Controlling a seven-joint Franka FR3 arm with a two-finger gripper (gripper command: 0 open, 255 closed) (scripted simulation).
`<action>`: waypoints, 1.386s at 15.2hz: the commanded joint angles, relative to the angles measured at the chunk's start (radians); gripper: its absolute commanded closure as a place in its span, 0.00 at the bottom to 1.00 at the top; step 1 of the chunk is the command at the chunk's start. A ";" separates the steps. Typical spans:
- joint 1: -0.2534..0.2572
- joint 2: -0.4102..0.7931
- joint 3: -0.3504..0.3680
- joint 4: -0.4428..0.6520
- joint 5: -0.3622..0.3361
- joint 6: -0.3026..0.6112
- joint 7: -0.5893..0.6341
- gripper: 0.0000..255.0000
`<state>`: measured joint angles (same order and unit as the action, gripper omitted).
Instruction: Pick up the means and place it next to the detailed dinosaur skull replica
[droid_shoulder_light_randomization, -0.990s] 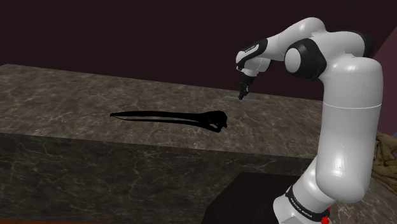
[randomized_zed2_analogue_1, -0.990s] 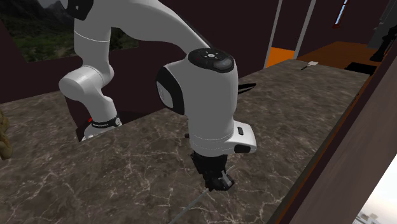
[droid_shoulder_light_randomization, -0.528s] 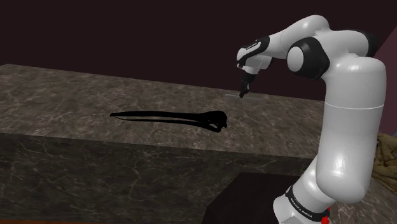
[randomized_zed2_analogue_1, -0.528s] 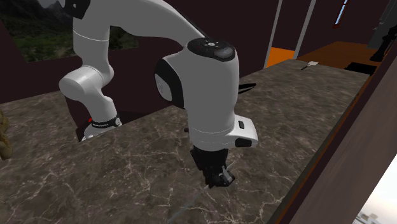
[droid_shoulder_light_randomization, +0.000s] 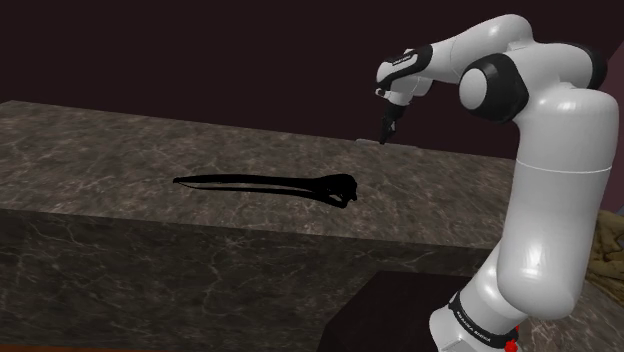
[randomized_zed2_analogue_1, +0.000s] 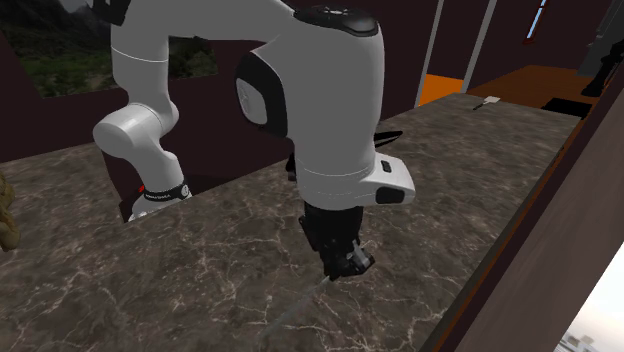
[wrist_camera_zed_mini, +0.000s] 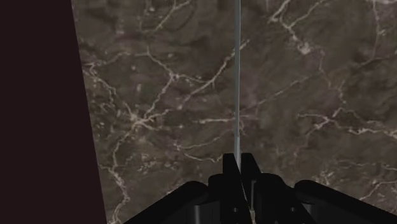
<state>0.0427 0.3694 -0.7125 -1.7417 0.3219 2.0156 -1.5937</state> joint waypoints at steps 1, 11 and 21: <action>0.004 -0.012 -0.005 0.012 -0.010 -0.021 0.008 1.00; 0.007 -0.048 -0.020 0.105 -0.044 -0.139 0.035 1.00; -0.004 -0.058 -0.028 0.227 -0.058 -0.267 0.052 1.00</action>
<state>0.0403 0.3110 -0.7400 -1.5288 0.2645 1.7626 -1.5431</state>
